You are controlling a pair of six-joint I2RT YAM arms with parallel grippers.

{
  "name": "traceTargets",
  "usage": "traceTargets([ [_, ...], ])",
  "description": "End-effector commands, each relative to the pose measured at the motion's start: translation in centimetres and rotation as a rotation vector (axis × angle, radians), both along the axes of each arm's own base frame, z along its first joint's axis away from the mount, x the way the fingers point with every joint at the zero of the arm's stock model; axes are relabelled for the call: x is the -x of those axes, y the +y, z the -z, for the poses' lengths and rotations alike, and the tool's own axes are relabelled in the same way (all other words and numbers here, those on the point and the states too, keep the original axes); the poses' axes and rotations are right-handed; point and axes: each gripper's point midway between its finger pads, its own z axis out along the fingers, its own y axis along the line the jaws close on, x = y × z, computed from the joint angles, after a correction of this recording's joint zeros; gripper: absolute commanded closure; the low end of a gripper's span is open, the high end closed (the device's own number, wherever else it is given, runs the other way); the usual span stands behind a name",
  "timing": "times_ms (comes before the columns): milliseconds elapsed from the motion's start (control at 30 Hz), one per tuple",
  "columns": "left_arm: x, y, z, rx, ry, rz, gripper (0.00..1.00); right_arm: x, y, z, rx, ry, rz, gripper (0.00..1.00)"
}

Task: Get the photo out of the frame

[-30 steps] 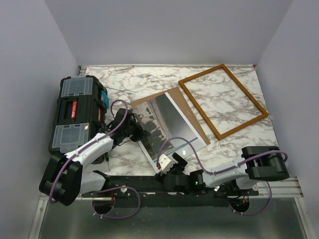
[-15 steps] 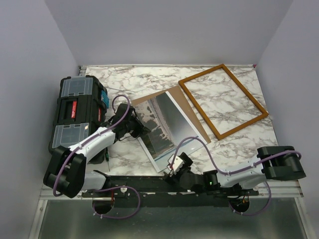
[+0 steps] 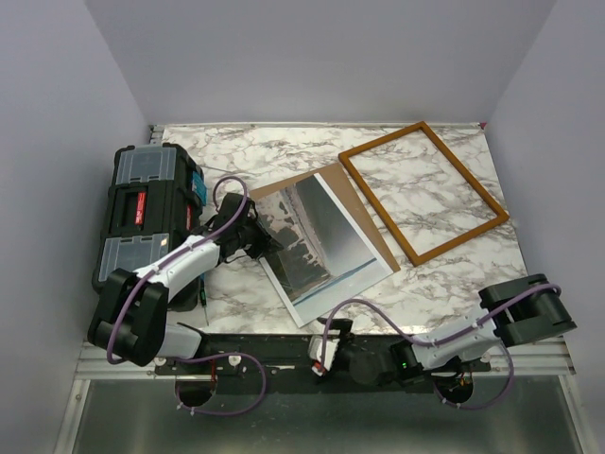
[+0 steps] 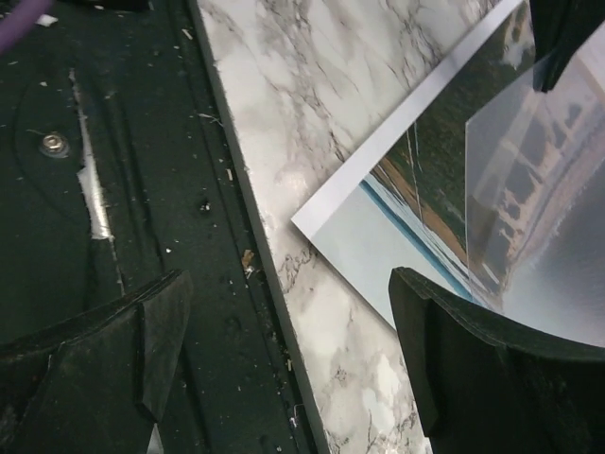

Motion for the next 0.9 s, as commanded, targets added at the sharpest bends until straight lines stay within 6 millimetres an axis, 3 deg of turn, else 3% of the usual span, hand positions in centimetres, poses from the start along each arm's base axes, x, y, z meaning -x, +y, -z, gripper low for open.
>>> traceTargets([
  [0, -0.3, -0.4, -0.9, 0.015, -0.013, 0.035, 1.0, 1.3, 0.6, -1.7, -0.012, -0.069, -0.097, 0.08],
  [200, -0.1, -0.6, -1.1, 0.025, -0.014, 0.044, 1.0, -0.3, 0.2, -2.0, 0.055, -0.275, -0.102, 0.16],
  [300, -0.1, -0.6, -1.0, 0.027, -0.012, 0.048, 1.0, -1.0, 0.5, -1.1, 0.115, -0.339, -0.106, 0.19],
  [533, 0.0, -0.7, -0.8, 0.035, -0.006, 0.055, 1.0, -1.4, 1.4, 0.0, 0.163, -0.394, -0.114, 0.41],
  [867, 0.1, -0.7, -1.0, 0.038, -0.007, 0.053, 1.0, -2.2, 3.1, 1.8, 0.246, -0.41, -0.192, 0.55],
])
